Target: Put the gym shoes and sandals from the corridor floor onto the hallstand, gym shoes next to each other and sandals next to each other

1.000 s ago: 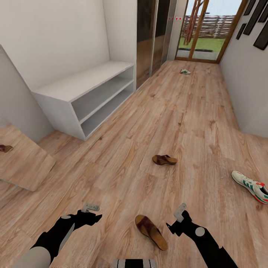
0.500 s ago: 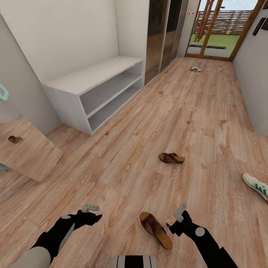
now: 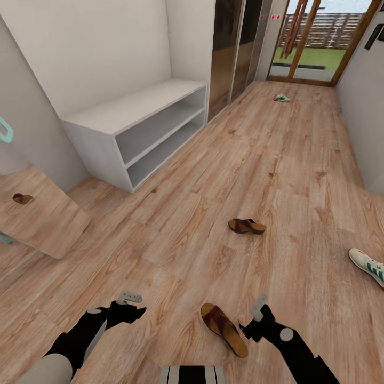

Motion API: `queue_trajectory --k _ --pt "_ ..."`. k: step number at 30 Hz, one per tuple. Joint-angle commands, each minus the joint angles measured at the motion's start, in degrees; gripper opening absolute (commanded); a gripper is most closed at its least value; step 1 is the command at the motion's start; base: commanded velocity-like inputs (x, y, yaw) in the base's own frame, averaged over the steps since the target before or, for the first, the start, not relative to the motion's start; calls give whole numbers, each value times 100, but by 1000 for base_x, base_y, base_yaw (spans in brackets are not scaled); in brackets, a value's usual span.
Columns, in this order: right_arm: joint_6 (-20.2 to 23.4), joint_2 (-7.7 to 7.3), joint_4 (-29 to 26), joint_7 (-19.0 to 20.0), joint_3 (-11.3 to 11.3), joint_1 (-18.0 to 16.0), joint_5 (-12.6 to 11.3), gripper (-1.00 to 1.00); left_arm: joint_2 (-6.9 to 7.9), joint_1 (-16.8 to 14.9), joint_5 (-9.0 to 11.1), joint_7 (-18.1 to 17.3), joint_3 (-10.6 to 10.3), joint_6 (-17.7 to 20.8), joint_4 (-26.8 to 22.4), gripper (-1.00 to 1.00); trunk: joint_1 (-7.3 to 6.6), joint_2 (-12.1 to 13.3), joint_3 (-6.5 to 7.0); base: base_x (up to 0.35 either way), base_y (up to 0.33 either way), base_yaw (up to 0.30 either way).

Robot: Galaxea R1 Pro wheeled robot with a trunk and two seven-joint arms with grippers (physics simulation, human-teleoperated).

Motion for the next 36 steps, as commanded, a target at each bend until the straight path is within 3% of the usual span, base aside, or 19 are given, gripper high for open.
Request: queue_trajectory --k 1,8,15,27,36 --pt "24 -1 98 27 1 -1 26 100 0 -9 -34 -16 -10 26 -16 100 -1 -2 -7 0 0 0" --pt "21 -1 341 30 -6 -1 22 100 -62 -138 -23 -11 -10 78 -241 100 -1 -2 -50 0 0 0" --pt "20 -1 387 31 -8 -1 17 100 -129 -457 -14 -15 -10 668 -625 100 87 -162 -180 0 0 0" --pt "26 -1 367 24 -7 -1 21 100 -251 -556 7 -25 -10 776 -877 100 87 -162 -200 0 0 0" --pt "29 -1 348 22 -8 -1 27 100 -294 -571 6 -25 -10 789 -939 100 284 -523 -407 0 0 0"
